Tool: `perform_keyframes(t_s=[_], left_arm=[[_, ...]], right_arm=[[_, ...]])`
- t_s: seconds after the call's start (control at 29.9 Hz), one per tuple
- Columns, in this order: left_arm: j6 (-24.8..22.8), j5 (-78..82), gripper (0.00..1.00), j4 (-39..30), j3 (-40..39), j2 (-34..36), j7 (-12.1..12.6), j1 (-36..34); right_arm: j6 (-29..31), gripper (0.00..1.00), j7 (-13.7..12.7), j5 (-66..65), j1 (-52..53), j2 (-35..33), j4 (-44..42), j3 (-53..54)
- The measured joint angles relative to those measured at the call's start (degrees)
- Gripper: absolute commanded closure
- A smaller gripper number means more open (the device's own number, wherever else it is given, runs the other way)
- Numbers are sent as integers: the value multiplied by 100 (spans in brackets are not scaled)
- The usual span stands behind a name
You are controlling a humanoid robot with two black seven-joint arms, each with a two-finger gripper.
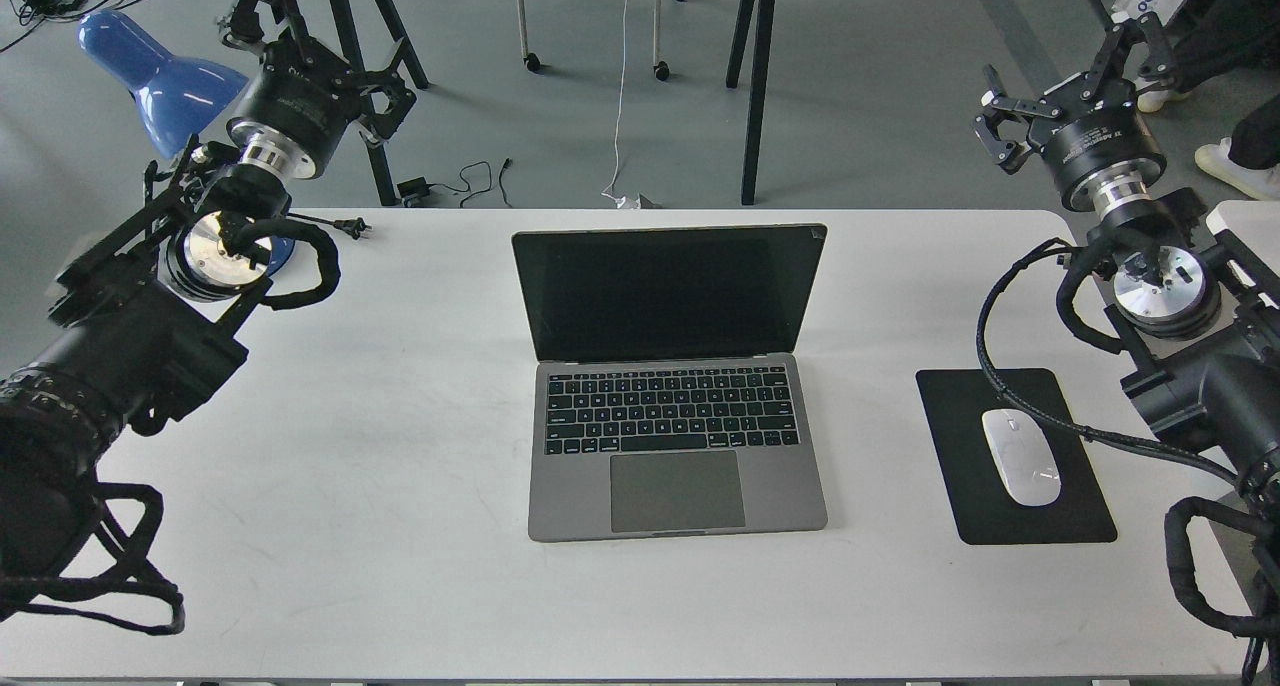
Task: Close notebook with right arm
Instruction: 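Lift the right gripper off the mouse pad toward the laptop, then move the right gripper over the top edge of the laptop screen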
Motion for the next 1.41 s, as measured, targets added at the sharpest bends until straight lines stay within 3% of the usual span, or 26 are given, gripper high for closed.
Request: perform_keyframes(t_s=[0.57, 1.04, 1.41], left_arm=[[0, 27, 0, 18, 43, -16, 15, -7], [0, 27, 0, 18, 41, -16, 16, 0], [0, 27, 0, 11, 42, -16, 16, 0]], right_arm=[[-80, 0, 2, -35, 490, -2, -65, -670], [-1339, 0, -15, -104, 877, 784, -87, -1707], [-1579, 0, 11, -114, 860, 1129, -95, -2058]])
